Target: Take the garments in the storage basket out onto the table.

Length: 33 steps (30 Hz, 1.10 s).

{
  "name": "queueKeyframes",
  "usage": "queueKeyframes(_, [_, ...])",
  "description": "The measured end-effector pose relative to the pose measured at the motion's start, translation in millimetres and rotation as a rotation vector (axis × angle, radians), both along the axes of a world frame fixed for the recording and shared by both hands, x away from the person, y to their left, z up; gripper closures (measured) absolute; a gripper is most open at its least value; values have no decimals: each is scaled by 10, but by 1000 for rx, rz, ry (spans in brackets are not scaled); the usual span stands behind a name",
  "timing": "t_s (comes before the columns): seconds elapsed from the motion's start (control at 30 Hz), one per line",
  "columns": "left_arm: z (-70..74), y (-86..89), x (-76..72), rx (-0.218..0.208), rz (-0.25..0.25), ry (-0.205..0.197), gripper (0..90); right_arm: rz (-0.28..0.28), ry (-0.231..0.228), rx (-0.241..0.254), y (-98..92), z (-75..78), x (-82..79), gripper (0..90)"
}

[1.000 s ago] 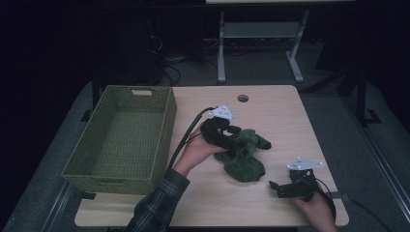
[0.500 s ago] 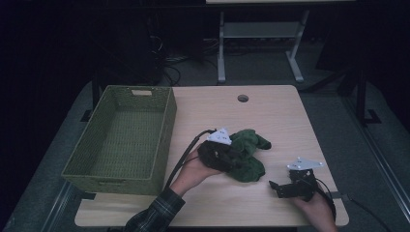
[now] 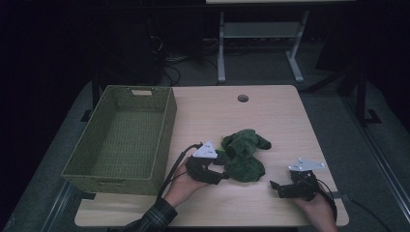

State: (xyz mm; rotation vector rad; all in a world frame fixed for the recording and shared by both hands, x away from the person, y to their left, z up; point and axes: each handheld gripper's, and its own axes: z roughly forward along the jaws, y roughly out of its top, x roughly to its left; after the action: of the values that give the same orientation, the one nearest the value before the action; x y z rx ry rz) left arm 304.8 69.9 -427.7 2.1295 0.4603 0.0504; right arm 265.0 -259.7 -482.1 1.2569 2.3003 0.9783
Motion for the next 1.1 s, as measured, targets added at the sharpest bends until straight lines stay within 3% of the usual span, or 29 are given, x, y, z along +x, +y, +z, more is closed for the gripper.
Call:
queueKeyframes(0.23, [-77,-236,-80,16,-49,-22,476,2,-3,4,-4,-4,-3,76])
queueKeyframes(0.57, [-329,-397,104,91,-27,-24,429,2,-3,4,-4,-4,-3,76])
queueKeyframes(0.73, [-376,-445,145,121,-25,-43,442,2,-3,4,-4,-4,-3,76])
queueKeyframes(0.8, [-377,-442,159,134,-18,-62,522,2,-3,5,-4,-4,-4,76])
queueKeyframes(0.93, [-335,-385,190,106,-15,-39,805,2,-3,5,-4,-4,-4,76])
queueKeyframes(1.1, [-209,-303,157,34,-14,-10,840,1,-2,5,-4,-4,-4,76])
